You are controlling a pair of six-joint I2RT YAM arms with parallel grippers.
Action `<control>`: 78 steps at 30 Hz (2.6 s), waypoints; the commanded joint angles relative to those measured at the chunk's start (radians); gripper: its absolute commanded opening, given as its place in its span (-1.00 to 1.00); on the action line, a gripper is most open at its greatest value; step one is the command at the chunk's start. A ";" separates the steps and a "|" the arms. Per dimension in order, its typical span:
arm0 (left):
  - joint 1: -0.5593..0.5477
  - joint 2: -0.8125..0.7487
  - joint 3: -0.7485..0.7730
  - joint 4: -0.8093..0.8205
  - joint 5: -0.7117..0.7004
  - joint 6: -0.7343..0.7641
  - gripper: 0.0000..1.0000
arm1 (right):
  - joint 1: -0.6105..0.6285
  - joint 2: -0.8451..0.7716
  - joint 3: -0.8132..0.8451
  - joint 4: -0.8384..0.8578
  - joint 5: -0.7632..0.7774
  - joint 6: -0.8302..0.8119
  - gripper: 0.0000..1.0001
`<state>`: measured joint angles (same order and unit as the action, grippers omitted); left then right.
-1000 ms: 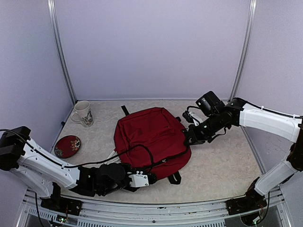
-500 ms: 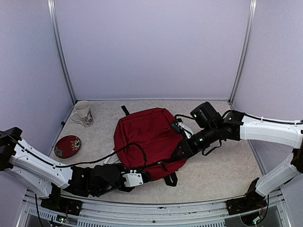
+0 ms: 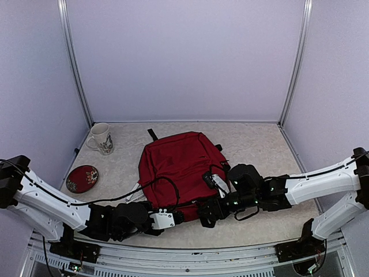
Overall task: Pack the student bag
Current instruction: Grab the largest pocket of the student bag, then zip the student bag into the largest pocket of the bag.
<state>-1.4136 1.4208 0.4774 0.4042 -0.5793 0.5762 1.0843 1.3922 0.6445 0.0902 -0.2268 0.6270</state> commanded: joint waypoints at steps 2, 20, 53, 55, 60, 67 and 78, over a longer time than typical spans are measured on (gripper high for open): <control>0.004 0.000 0.018 -0.002 -0.001 -0.017 -1.00 | 0.000 0.046 -0.002 0.148 0.145 -0.041 -0.06; 0.016 -0.008 0.017 -0.011 -0.004 -0.019 -1.00 | 0.000 0.113 0.018 0.137 0.061 -0.110 -1.00; -0.002 -0.118 -0.071 0.082 0.096 0.004 -1.00 | -0.055 0.173 0.506 -0.392 -0.272 -0.013 -1.00; -0.005 -0.104 -0.065 0.042 0.084 0.010 -1.00 | -0.089 0.131 0.500 -0.424 -0.256 -0.012 -1.00; -0.018 -0.045 -0.052 0.001 0.060 0.026 -1.00 | -0.140 0.087 0.475 -0.490 -0.176 -0.012 -1.00; -0.027 0.027 -0.049 -0.048 0.031 0.033 -1.00 | -0.184 0.131 0.503 -0.512 -0.142 -0.064 -1.00; -0.027 0.010 -0.063 -0.079 0.022 0.013 -1.00 | -0.325 0.133 0.618 -0.727 -0.045 -0.232 -1.00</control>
<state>-1.4269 1.4189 0.4450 0.4488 -0.5632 0.6022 0.8154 1.5578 1.2110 -0.5777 -0.3828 0.4732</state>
